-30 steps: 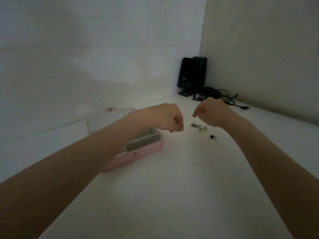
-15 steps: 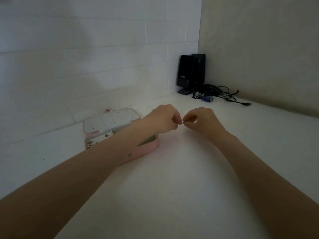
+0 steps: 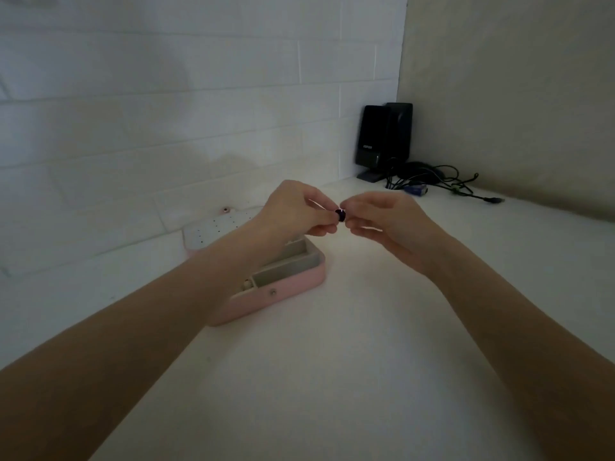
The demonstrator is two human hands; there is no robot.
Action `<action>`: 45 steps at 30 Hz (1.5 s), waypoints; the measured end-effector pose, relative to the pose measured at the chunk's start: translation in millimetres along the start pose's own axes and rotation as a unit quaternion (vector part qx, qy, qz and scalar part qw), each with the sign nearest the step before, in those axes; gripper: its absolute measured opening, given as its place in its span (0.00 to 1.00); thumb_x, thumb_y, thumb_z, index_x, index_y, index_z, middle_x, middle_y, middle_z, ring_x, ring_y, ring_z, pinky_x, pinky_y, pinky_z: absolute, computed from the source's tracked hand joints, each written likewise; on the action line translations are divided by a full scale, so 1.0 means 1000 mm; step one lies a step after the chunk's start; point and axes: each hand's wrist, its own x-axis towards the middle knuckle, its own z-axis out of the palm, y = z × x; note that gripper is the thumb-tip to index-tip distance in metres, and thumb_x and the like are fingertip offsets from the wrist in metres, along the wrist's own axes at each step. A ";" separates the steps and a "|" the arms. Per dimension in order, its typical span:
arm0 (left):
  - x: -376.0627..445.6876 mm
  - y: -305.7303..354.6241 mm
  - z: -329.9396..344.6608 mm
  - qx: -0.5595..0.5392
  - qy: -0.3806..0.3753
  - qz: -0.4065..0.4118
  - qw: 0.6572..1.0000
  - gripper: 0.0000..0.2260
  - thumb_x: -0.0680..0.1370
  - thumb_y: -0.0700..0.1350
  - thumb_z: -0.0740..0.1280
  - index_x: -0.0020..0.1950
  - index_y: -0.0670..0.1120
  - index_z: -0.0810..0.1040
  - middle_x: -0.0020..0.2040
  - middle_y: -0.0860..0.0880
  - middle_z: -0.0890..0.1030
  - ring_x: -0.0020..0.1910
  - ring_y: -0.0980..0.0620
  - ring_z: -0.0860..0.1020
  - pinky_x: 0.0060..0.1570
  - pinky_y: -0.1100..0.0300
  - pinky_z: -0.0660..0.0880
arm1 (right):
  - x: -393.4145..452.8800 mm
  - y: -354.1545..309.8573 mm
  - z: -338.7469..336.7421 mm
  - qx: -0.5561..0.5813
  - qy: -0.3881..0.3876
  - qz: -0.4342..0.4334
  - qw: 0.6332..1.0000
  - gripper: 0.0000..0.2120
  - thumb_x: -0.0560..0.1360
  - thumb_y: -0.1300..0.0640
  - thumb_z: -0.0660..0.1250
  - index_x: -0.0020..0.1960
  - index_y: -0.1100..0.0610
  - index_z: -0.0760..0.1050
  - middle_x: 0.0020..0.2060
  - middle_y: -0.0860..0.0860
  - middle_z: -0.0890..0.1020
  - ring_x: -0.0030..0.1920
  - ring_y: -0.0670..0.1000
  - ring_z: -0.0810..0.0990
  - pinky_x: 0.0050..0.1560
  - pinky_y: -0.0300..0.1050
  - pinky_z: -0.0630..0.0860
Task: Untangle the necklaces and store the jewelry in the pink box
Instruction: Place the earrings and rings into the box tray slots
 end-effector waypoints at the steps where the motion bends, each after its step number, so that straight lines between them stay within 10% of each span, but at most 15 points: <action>1: -0.003 0.000 -0.005 -0.005 0.005 0.001 1.000 0.03 0.72 0.35 0.71 0.40 0.41 0.79 0.35 0.43 0.81 0.32 0.54 0.80 0.37 0.66 0.79 | 0.001 -0.002 0.008 -0.025 0.004 -0.025 0.999 0.03 0.74 0.65 0.67 0.44 0.59 0.79 0.37 0.52 0.81 0.37 0.45 0.79 0.45 0.37 0.76; 18: -0.060 -0.046 -0.143 0.297 -0.151 -0.066 0.941 0.03 0.71 0.47 0.73 0.38 0.53 0.81 0.36 0.57 0.81 0.37 0.59 0.76 0.40 0.68 0.71 | 0.024 -0.026 0.138 -0.276 -0.304 0.068 0.909 0.05 0.70 0.70 0.70 0.43 0.63 0.82 0.32 0.54 0.82 0.30 0.45 0.79 0.37 0.34 0.78; 45: -0.040 -0.055 -0.134 0.312 -0.190 -0.081 0.928 0.07 0.69 0.47 0.74 0.35 0.50 0.78 0.32 0.56 0.77 0.32 0.59 0.76 0.35 0.71 0.72 | 0.028 -0.016 0.146 -0.346 -0.300 0.055 0.887 0.05 0.69 0.67 0.71 0.39 0.59 0.80 0.32 0.53 0.78 0.29 0.44 0.72 0.28 0.31 0.67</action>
